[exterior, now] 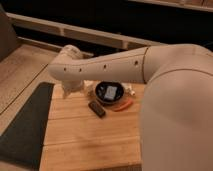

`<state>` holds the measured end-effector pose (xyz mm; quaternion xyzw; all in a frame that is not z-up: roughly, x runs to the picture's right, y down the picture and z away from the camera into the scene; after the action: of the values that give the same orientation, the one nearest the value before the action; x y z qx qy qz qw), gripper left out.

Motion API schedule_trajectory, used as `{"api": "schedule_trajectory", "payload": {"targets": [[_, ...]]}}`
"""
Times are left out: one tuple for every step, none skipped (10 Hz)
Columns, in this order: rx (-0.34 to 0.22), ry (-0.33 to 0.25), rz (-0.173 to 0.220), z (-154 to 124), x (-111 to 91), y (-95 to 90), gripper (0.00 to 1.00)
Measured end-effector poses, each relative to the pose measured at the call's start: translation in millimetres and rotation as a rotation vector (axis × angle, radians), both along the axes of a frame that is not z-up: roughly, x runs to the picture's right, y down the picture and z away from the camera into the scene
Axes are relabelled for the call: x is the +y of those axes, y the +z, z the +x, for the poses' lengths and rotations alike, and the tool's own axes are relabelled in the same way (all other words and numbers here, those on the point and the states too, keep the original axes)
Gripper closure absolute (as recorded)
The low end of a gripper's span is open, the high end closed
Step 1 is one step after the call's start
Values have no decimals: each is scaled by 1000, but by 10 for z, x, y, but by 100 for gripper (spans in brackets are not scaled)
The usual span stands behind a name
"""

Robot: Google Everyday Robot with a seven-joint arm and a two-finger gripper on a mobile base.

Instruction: Pick up the ceramic cup

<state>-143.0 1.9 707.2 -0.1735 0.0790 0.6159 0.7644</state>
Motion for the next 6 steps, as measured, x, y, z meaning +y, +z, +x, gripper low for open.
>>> {"api": "schedule_trajectory", "payload": {"targets": [[-8,6,92,140,-348,-116,35],[0,19,137,295,-540,-184,35],[1,19,140,309,-555,-186,35],[-5,16,140,270,-548,-192,35],[-6,16,140,263,-546,-196,35],[-2,16,139,279,-543,-187,35]]}}
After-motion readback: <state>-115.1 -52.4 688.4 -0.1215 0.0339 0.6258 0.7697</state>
